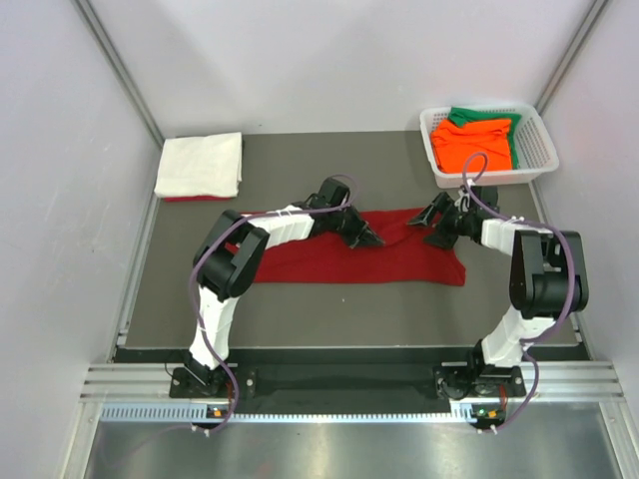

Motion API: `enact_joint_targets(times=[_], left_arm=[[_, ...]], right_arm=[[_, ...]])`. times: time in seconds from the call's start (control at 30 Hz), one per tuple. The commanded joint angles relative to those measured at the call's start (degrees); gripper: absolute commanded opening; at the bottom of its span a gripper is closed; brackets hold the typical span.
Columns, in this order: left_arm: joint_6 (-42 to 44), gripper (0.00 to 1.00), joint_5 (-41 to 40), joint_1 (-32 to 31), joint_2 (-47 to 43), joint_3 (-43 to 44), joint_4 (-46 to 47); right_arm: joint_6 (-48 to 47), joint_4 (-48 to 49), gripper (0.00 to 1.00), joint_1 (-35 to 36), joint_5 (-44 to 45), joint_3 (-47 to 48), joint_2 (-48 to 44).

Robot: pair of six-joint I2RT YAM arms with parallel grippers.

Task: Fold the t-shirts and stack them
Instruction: Fold the tshirt

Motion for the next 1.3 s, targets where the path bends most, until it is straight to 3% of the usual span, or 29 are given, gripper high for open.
enact_joint_targets(times=[0.0, 0.37, 0.8, 1.07, 1.27], left_arm=[[0.4, 0.0, 1.3, 1.4, -1.7, 2.1, 4.1], [-7.3, 0.0, 2.7, 5.0, 4.1, 1.8, 14.0], [-8.8, 0.0, 3.4, 5.1, 5.8, 1.7, 15.0], [-8.1, 0.0, 3.6, 5.1, 5.4, 1.2, 14.2], [-8.0, 0.0, 4.1, 4.9, 5.3, 1.0, 14.1]], right_arm=[[-0.8, 2.2, 0.75, 0.0, -0.9, 3.6, 1.9], [-1.1, 1.5, 0.7, 0.0, -0.2, 7.5, 4.5], [-1.8, -4.7, 0.41, -0.2, 6.5, 12.9, 8.9], [-0.2, -2.6, 0.4, -0.2, 8.8, 13.3, 10.6], [3.9, 4.1, 0.39, -0.2, 6.8, 12.6, 12.6]])
